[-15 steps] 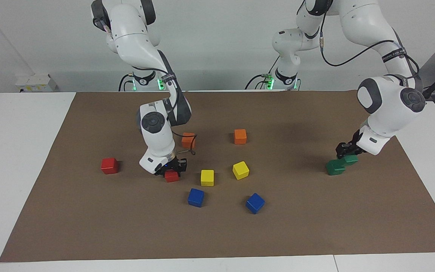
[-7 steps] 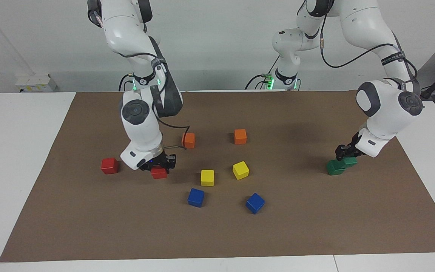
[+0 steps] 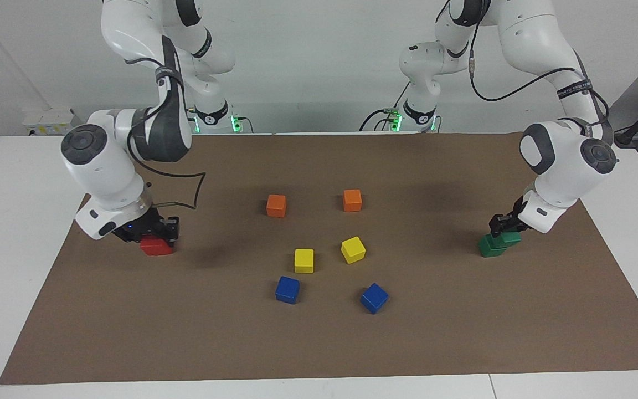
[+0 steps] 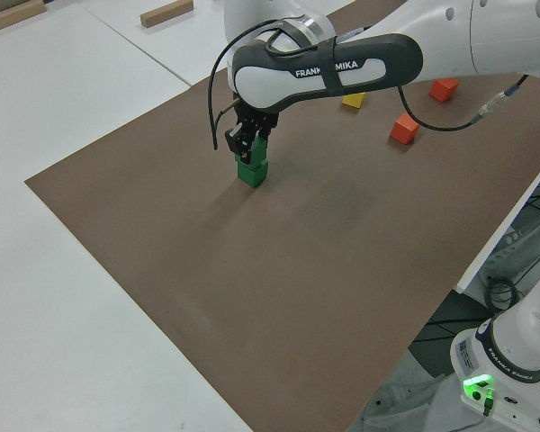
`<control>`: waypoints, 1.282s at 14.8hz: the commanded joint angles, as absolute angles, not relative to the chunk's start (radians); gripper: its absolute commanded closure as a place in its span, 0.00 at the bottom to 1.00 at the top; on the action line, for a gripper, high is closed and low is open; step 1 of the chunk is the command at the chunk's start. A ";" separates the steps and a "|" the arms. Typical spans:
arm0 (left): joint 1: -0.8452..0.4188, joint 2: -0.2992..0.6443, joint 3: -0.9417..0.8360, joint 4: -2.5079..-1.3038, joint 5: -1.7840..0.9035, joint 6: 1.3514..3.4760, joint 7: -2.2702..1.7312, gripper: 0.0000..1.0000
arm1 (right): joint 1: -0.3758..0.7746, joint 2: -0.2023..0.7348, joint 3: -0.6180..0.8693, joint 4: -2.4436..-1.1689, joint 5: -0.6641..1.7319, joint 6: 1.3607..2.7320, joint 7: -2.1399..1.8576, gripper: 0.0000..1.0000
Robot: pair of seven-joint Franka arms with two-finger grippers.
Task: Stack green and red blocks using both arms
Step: 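Lower the green cube onto green while the right gripper lowers red onto red, then open the left gripper and draw it back from the green stack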
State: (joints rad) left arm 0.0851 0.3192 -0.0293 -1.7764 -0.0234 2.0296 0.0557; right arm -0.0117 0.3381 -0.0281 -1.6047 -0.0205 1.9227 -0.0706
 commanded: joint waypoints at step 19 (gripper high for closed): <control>0.071 0.319 -0.026 -1.833 -0.075 2.101 0.121 0.44 | -0.086 0.196 -0.012 -2.066 -0.029 2.258 -0.175 1.00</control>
State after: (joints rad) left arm 0.0828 0.3258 -0.0312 -1.7886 -0.0575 2.0520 0.1173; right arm -0.0794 0.2257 -0.0192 -2.0267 -0.0225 2.2306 -0.1495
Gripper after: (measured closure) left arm 0.445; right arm 0.449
